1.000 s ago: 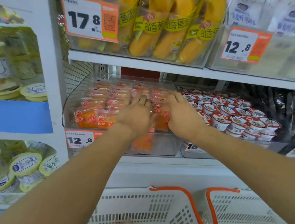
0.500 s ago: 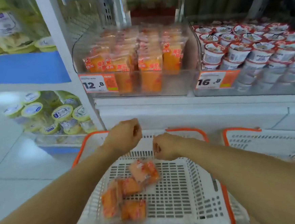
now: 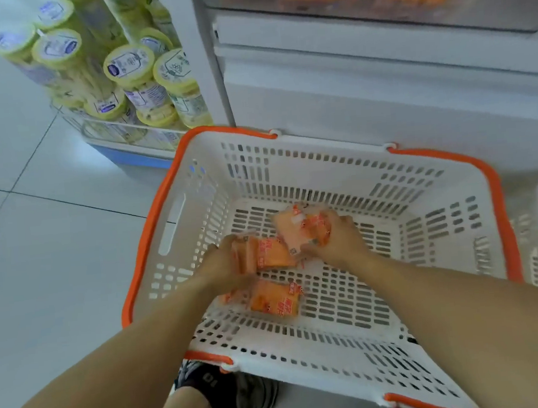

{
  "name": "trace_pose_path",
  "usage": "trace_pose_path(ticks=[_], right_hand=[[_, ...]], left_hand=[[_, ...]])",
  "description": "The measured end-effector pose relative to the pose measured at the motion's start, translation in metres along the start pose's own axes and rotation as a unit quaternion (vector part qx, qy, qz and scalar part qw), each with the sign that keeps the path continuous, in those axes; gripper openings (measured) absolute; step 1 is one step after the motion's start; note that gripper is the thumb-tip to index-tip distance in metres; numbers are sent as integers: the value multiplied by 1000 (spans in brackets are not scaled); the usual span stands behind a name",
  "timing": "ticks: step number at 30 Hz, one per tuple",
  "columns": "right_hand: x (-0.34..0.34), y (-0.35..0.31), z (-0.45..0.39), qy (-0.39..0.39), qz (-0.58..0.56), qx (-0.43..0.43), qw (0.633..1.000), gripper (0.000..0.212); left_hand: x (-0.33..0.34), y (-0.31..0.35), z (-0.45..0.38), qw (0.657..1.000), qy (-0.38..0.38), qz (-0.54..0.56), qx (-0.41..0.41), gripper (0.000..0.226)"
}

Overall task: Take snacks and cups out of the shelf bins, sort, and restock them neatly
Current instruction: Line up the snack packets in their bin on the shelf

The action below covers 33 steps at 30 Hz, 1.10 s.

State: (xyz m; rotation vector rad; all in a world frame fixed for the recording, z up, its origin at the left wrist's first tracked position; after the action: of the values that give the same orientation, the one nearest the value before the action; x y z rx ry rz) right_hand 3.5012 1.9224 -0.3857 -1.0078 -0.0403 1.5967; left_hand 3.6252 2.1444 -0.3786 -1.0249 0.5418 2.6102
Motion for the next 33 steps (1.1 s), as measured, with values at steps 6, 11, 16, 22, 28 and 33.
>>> trace_pose_path(ticks=[6,11,16,22,28,33], right_hand=[[23,-12,-17,53,-62,73,994,109],[22,-10,-12,55,-142,47,987,84],[5,6,2,69,-195,6,978,66],[-11,14,21,37,-223,9,974,61],[-36,5,39,-9,-131,14,991,68],[-78,-20,58,-96,-30,62,993,57]], left_hand=[[-8,-3,-11,997,-22,74,20,88],[-12,-8,-5,980,-26,199,1,52],[-12,-9,-11,938,-14,329,-106,44],[-3,18,-12,947,11,298,-117,59],[-4,33,-5,959,76,232,-142,66],[-34,38,5,980,46,135,-141,53]])
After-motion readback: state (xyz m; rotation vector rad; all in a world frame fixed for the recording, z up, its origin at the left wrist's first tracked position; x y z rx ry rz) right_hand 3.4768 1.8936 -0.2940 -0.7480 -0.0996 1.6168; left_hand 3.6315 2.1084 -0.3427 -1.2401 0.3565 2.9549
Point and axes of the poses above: each hand's wrist, its own z-axis away from the middle knuckle, its own x-axis out of the palm, y = z × x, the point moved 2 cm from there along -z, towards the middle knuckle, and after that the axes turned 9 degrees about -z, right-handed, at the moved point
